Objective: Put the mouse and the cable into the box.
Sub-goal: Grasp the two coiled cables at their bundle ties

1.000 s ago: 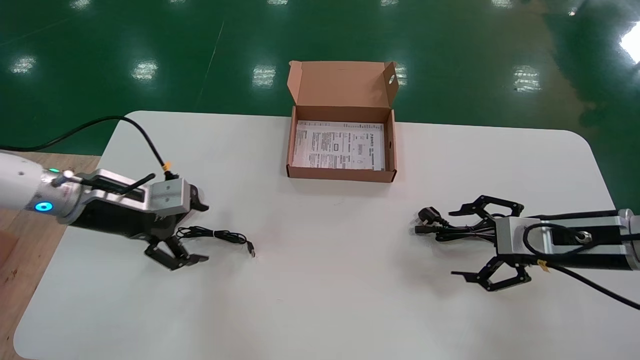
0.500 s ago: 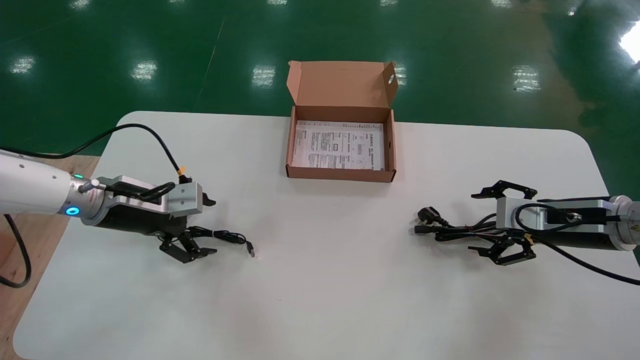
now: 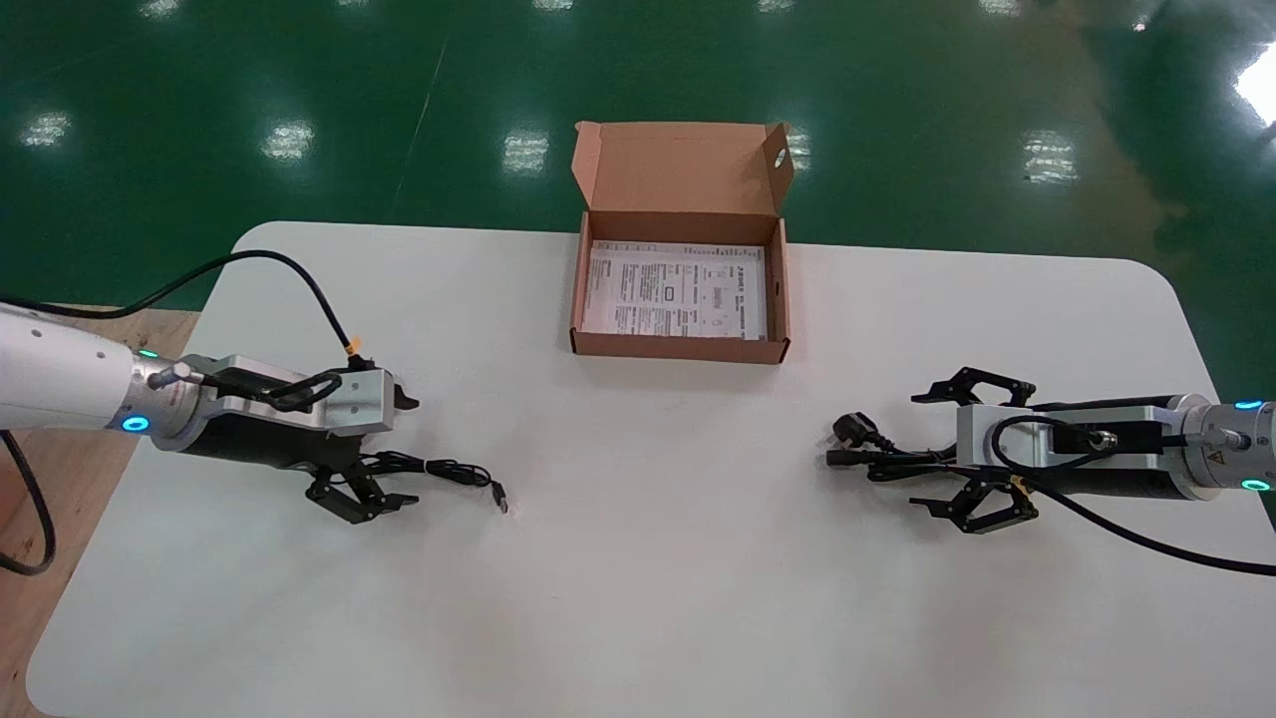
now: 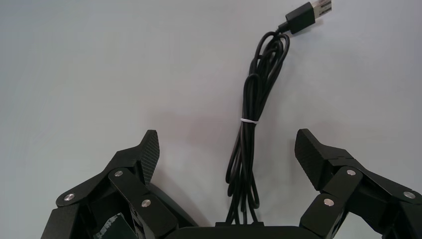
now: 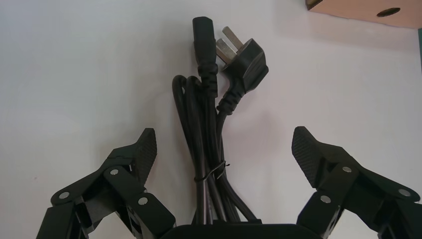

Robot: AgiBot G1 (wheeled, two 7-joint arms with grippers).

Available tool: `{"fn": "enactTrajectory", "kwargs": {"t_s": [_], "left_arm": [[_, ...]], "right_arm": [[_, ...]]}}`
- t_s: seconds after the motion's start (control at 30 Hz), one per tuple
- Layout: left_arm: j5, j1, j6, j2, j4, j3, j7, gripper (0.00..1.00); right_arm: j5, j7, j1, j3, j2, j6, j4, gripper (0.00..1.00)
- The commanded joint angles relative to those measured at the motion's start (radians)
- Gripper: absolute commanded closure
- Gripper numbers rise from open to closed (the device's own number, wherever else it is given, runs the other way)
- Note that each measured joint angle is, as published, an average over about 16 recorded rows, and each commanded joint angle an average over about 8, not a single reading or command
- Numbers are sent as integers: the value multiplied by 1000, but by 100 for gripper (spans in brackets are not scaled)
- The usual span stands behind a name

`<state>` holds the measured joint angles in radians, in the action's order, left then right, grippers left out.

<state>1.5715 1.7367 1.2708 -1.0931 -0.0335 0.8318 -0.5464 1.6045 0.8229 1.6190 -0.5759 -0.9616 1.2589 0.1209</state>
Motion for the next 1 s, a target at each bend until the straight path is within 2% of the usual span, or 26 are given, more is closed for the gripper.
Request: {"fn": "enactTrajectory", "kwargs": {"t_s": [0.03,1.0], "left_arm": [[3,1,-5,-2,1,2,-3,100],[-5,-4,10,5,-9,-3,8,100]], "right_arm": [[3,2,2,-2,-3,-1,-3,100],[-7,-7,-5,4,7,5,12,100]]}}
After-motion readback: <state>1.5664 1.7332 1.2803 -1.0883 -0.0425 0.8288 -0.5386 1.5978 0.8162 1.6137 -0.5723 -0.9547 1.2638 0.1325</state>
